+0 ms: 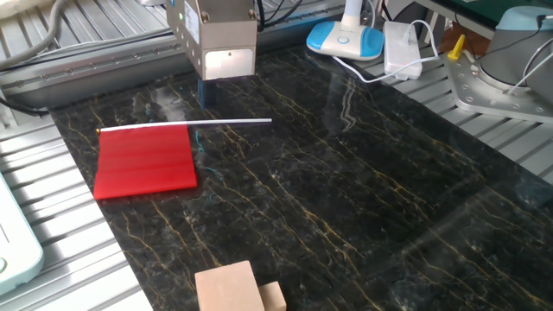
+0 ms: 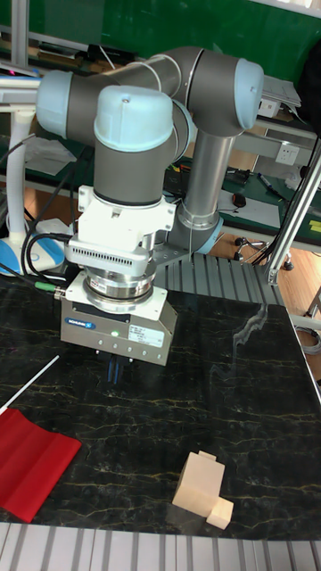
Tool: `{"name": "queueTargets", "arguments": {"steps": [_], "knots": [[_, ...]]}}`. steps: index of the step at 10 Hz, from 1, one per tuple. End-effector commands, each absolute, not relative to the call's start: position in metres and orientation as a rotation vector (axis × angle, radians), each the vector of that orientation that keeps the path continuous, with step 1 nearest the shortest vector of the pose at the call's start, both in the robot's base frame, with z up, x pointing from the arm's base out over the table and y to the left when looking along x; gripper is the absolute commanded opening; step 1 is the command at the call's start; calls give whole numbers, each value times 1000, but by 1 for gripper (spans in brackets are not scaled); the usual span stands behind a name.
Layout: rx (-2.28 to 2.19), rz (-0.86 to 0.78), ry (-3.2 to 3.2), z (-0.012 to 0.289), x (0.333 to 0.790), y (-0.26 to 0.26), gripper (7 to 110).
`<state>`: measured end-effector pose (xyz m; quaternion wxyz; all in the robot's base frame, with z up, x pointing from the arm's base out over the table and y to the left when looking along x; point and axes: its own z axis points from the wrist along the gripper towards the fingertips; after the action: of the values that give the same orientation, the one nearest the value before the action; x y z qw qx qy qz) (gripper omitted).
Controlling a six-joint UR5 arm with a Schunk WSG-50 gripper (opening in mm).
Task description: Wave the flag
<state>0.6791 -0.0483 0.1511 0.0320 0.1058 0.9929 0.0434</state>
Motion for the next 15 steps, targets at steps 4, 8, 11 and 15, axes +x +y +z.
{"name": "queueTargets", "arguments": {"steps": [4, 8, 11, 15], "knots": [[312, 180, 3052, 112, 739, -65, 7], [341, -10, 3149, 57, 724, -138, 7], [362, -70, 3163, 42, 682, -179, 7], [420, -106, 3218, 26, 631, -201, 7]]}}
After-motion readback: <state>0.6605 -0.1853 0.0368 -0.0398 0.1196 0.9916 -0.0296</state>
